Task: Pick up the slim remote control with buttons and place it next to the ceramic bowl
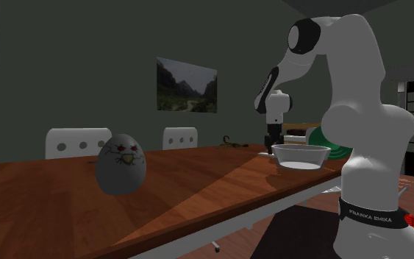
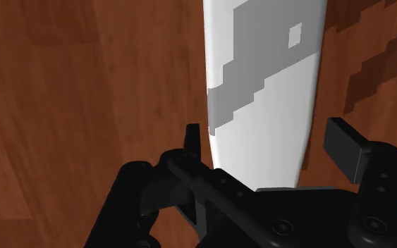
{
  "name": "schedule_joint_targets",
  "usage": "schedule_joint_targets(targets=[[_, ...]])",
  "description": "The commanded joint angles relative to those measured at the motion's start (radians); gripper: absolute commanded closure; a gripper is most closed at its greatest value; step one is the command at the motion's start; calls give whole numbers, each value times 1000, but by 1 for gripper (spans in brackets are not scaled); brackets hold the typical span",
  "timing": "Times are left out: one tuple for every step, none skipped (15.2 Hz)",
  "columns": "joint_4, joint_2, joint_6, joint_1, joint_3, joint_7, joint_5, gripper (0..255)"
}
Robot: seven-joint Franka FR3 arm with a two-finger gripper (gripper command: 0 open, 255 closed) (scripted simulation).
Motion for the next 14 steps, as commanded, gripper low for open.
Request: schedule_joint_targets(targets=[[0, 0, 0, 0, 0, 0, 0, 0], [0, 0, 0, 0, 0, 0, 0, 0], [0, 0, 0, 0, 0, 0, 0, 0], [0, 0, 0, 0, 0, 0, 0, 0], [0, 0, 0, 0, 0, 0, 0, 0], [13, -18, -30, 2, -2, 6, -8, 0], [26, -36, -60, 4, -4, 11, -16, 0], [42, -52, -90, 6, -6, 15, -23, 0], [55, -63, -114, 7, -7, 19, -28, 0], [55, -63, -114, 7, -7, 19, -28, 0], [55, -64, -114, 7, -7, 19, -28, 0], [55, -63, -114, 7, -7, 19, -28, 0], [55, -63, -114, 7, -7, 19, -28, 0], [55, -63, -114, 7, -7, 19, -28, 0]])
